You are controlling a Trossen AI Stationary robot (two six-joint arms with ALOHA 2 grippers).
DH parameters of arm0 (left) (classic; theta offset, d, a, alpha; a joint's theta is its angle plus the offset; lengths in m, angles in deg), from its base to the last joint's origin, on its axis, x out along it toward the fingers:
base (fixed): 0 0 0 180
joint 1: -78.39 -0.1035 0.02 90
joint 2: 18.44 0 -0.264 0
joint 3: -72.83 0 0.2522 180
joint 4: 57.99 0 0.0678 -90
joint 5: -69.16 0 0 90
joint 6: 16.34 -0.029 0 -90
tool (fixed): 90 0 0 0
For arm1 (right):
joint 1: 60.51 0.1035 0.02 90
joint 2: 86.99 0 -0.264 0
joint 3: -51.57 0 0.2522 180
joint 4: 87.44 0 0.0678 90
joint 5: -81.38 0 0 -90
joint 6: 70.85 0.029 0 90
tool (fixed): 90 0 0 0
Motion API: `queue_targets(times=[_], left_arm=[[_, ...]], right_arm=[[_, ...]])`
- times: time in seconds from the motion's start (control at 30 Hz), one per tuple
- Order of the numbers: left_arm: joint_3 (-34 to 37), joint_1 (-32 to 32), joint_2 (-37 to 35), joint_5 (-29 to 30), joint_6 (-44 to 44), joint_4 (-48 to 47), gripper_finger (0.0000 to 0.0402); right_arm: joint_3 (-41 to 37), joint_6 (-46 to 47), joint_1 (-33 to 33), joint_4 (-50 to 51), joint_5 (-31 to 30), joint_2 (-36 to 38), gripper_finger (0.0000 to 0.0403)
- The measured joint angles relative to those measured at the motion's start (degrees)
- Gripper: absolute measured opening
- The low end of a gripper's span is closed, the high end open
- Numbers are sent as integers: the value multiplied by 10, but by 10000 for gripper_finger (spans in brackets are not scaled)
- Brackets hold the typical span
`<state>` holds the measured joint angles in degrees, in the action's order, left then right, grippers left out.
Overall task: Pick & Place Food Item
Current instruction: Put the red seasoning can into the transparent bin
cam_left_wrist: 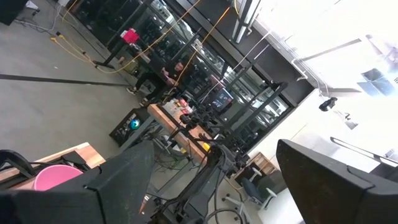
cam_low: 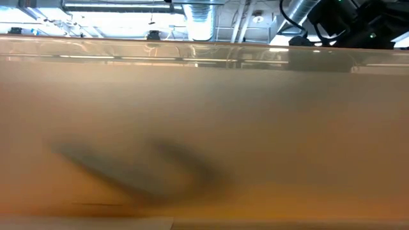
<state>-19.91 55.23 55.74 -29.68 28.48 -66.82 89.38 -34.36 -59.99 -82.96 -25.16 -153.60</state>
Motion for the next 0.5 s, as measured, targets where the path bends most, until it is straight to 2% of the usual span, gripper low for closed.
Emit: queue_targets(times=[0.2,0.5], left_arm=[[0,0,0,0,0,0,333],[0,0,0,3,0,0,333]], right_arm=[[2,-5,18,0,0,-11,9],[3,-2,1,-5,0,-69,2]])
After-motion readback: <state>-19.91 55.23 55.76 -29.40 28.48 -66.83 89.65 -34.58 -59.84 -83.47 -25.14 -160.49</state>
